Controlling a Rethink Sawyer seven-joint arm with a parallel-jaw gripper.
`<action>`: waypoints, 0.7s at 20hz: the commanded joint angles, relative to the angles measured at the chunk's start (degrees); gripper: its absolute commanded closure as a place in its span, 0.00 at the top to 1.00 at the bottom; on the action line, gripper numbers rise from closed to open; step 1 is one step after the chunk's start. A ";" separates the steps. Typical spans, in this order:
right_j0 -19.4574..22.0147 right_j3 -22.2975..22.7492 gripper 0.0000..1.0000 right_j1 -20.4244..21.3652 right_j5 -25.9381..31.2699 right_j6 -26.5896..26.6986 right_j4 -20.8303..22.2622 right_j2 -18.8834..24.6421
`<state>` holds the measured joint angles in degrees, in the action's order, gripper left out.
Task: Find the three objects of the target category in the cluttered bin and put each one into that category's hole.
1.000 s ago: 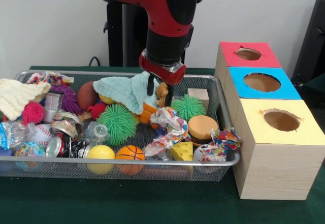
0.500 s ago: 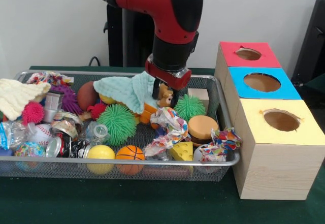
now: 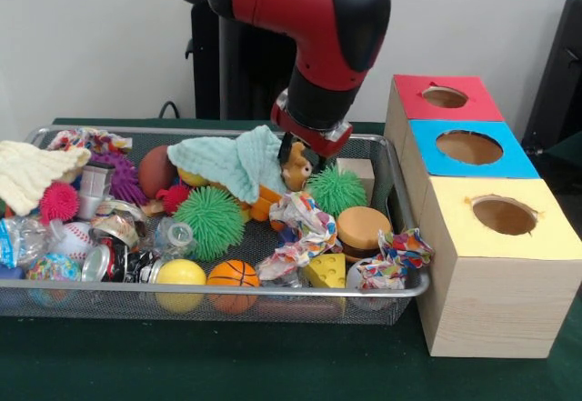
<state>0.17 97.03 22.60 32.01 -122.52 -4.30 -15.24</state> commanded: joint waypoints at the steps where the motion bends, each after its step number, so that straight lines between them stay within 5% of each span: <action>1: -1.87 -7.82 1.00 -4.84 13.32 -7.03 1.31 -1.22; 4: -1.85 -8.13 1.00 -4.73 14.39 -6.33 1.54 -1.23; 5: -1.71 -8.05 0.00 -4.54 13.79 -5.70 1.65 -1.01; 14: -3.06 -6.80 0.00 -3.45 4.87 -7.20 2.03 -1.52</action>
<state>-2.42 92.69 21.28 39.58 -122.52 -4.28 -17.60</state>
